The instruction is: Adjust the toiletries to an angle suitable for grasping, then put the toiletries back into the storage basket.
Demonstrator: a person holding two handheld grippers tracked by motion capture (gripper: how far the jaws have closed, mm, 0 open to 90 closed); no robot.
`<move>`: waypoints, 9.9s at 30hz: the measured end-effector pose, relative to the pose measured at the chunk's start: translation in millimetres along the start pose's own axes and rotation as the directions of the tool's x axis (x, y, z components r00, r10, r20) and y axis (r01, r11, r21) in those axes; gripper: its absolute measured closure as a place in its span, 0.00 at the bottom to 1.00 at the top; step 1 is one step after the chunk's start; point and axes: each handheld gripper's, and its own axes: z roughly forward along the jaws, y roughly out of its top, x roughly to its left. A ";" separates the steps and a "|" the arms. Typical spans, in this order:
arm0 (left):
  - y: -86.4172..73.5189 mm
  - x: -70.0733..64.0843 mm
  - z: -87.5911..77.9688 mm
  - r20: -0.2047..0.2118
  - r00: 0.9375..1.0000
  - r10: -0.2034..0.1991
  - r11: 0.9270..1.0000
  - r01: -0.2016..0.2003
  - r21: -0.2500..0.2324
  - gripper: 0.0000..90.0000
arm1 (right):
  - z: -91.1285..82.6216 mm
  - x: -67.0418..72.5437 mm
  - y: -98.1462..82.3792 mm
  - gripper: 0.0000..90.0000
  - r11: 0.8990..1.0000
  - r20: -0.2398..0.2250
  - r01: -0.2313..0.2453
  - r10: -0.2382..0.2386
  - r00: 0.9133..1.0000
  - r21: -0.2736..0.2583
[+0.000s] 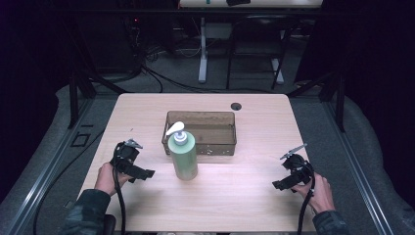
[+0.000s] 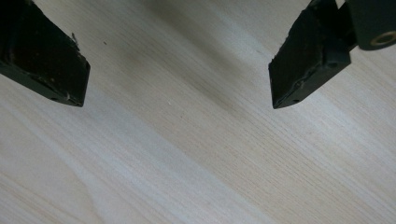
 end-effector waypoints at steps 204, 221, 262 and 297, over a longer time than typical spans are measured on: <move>190.5 -104.0 -143.4 0.009 0.905 0.425 0.904 -0.425 0.050 0.70 | -6.8 1.6 -0.8 0.00 1.000 0.046 0.014 -0.014 0.999 0.001; 199.0 -107.5 -157.1 0.001 0.898 0.440 0.897 -0.440 0.053 0.70 | -6.8 1.2 -1.0 0.00 1.000 0.049 0.013 -0.013 0.999 0.001; 229.9 -113.8 -193.2 -0.032 0.882 0.471 0.882 -0.469 0.047 0.70 | -7.7 0.1 -2.1 0.00 1.000 0.052 0.015 -0.015 0.999 0.000; 275.7 -92.6 -200.7 -0.082 0.902 0.423 0.906 -0.420 0.053 0.70 | -8.4 -0.9 -2.0 0.01 1.000 0.045 0.008 -0.007 0.999 -0.015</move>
